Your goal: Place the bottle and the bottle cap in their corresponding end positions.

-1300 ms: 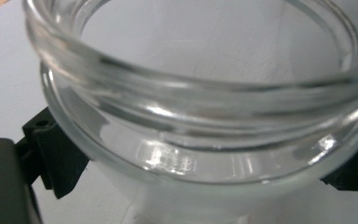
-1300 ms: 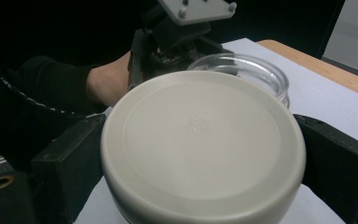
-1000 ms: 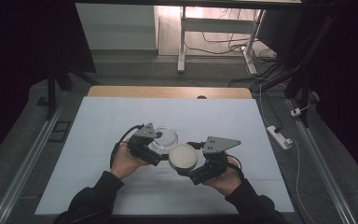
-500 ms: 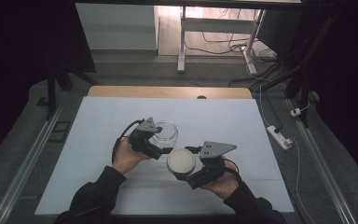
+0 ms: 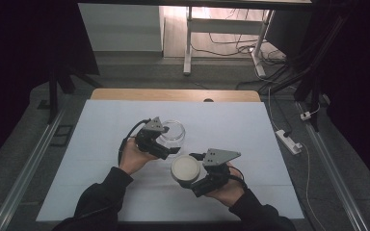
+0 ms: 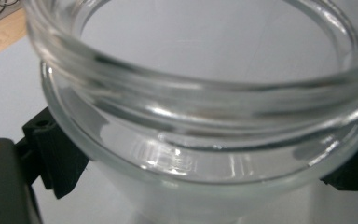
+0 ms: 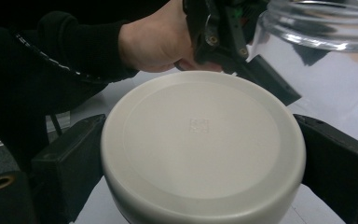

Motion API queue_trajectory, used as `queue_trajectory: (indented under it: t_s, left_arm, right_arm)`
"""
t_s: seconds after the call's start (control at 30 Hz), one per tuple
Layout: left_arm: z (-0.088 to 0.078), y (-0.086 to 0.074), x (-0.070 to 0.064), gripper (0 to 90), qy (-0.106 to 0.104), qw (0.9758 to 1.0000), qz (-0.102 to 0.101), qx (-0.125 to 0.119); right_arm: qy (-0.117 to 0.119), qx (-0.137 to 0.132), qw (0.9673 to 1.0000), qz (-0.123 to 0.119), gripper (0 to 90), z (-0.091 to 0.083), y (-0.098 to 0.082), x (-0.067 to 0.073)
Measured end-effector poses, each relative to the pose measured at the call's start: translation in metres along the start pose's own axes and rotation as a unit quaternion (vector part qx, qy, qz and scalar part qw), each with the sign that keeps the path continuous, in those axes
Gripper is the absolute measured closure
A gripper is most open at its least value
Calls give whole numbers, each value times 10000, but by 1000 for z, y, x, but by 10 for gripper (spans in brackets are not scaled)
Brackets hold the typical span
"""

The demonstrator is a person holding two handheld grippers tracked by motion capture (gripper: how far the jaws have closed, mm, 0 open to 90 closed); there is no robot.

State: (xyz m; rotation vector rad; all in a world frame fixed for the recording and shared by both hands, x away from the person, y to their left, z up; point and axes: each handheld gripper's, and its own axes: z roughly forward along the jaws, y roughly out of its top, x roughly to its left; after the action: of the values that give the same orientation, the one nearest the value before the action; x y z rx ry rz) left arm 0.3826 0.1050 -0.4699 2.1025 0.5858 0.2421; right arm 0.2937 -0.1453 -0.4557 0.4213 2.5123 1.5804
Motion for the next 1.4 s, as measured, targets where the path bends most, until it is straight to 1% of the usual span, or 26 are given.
queue_trajectory:
  t_s: [0.13, 0.37, 0.43, 0.67, 1.07, 1.17, 1.3, 1.4]
  left_arm:
    - [2, 3, 2, 76, 7, 10000, 18, -21]
    - [11, 10, 8, 76, 20, 10000, 55, -13]
    - [13, 11, 9, 76, 22, 10000, 40, -23]
    - [20, 13, 15, 76, 50, 10000, 13, -23]
    - [34, 11, 24, 76, 145, 9999, -34, 28]
    - [38, 10, 26, 76, 169, 9998, -34, 32]
    - [44, 9, 27, 76, 156, 9999, -16, 37]
    - [48, 8, 28, 76, 122, 9999, -43, 27]
  right_arm:
    - [-4, 16, 10000, 2, 69, 2, -2, 0]
    - [11, 16, 10000, -17, 69, 6, -6, 1]
    - [0, 6, 10000, -38, 69, 7, -7, 1]
    - [-19, 102, 9999, -96, 69, 13, -13, 1]
    - [-64, 284, 9994, -172, 69, 28, -24, -2]
    - [-65, 387, 9991, -168, 69, 34, -30, -4]
    - [-82, 458, 9987, -189, 69, 40, -34, -5]
    - [-75, 520, 9985, -142, 69, 42, -37, -7]
